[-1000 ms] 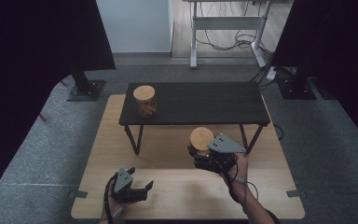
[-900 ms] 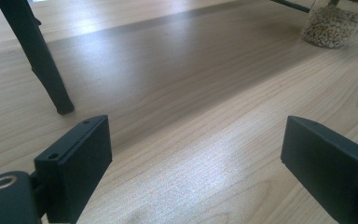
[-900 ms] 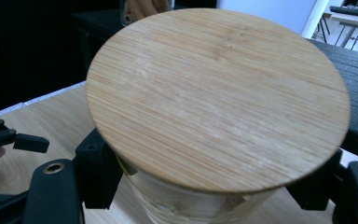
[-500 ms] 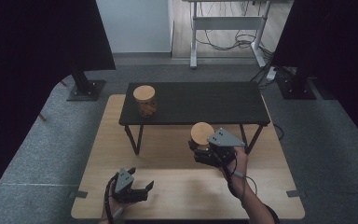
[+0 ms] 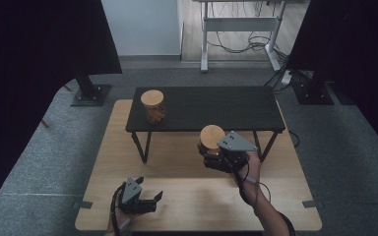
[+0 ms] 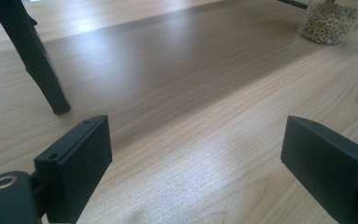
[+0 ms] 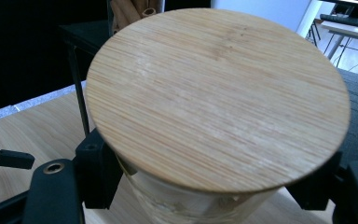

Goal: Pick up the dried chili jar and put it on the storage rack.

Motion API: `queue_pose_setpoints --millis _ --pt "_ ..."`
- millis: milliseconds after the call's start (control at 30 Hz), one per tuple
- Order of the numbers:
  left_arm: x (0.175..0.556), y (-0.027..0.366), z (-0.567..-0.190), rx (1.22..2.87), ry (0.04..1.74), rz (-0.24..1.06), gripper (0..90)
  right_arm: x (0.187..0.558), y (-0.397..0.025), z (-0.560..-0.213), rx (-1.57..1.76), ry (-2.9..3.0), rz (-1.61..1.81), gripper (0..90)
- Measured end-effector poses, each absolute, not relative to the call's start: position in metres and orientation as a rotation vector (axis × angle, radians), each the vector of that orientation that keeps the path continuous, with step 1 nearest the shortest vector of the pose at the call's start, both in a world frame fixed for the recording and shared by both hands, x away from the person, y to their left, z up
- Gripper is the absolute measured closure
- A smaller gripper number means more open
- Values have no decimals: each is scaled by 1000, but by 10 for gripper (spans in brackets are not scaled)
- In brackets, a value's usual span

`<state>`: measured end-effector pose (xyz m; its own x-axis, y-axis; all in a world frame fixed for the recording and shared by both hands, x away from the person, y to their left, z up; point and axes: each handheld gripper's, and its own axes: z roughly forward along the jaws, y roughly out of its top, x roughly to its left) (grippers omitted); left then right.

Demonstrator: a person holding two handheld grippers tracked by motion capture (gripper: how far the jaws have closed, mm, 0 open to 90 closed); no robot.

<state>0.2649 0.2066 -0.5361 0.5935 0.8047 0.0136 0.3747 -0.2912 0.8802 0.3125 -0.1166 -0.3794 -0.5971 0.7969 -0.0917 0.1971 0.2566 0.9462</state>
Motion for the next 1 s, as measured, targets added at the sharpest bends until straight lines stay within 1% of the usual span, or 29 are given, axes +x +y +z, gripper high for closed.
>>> queue_pose_setpoints --millis 1000 --pt "265 204 -537 1908 939 577 84 322 -115 -367 888 1943 1326 254"
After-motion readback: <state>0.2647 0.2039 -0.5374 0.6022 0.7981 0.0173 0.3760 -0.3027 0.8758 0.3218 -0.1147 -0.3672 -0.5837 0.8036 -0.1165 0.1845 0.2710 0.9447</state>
